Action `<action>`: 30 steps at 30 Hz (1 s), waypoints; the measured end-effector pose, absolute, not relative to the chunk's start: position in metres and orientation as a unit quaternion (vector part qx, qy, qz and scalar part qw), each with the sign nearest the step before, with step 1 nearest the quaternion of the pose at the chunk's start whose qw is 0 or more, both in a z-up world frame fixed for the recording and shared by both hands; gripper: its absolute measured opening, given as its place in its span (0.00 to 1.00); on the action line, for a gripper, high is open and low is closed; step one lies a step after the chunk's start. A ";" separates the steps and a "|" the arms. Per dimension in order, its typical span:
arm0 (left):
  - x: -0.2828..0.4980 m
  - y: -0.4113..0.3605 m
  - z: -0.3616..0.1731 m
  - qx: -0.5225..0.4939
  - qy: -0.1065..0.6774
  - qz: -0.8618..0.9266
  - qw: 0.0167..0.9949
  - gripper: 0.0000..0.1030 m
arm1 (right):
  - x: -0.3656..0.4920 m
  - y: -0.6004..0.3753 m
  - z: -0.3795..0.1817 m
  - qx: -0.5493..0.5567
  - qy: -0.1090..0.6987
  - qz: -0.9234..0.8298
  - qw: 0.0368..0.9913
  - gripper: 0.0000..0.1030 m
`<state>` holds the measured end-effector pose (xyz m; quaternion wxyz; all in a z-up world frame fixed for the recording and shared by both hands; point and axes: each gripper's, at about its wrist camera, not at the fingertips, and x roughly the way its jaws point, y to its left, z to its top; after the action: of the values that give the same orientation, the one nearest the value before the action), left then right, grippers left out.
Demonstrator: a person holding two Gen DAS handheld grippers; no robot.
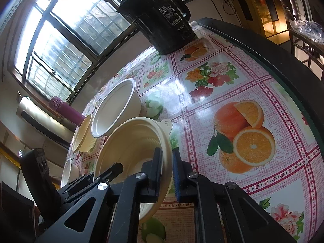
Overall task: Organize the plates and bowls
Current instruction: 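Lift the cream ribbed bowl with both grippers and carry it toward the red plates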
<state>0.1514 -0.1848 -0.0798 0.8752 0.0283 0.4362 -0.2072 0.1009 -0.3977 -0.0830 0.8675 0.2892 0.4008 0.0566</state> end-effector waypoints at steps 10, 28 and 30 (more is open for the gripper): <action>0.151 -0.185 -0.080 0.026 0.438 -0.207 0.874 0.17 | 0.101 -0.395 -0.082 0.276 0.398 0.050 0.873 0.10; 0.127 -0.157 -0.079 0.018 0.445 -0.193 0.874 0.17 | 0.077 -0.368 -0.073 0.287 0.381 0.053 0.877 0.10; 0.118 -0.146 -0.075 0.019 0.443 -0.188 0.877 0.17 | 0.071 -0.359 -0.070 0.289 0.376 0.062 0.878 0.10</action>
<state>0.1177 -0.1458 -0.0752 0.8765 0.0193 0.4427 -0.1882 0.0707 -0.3593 -0.0701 0.8783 0.2888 0.3760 0.0617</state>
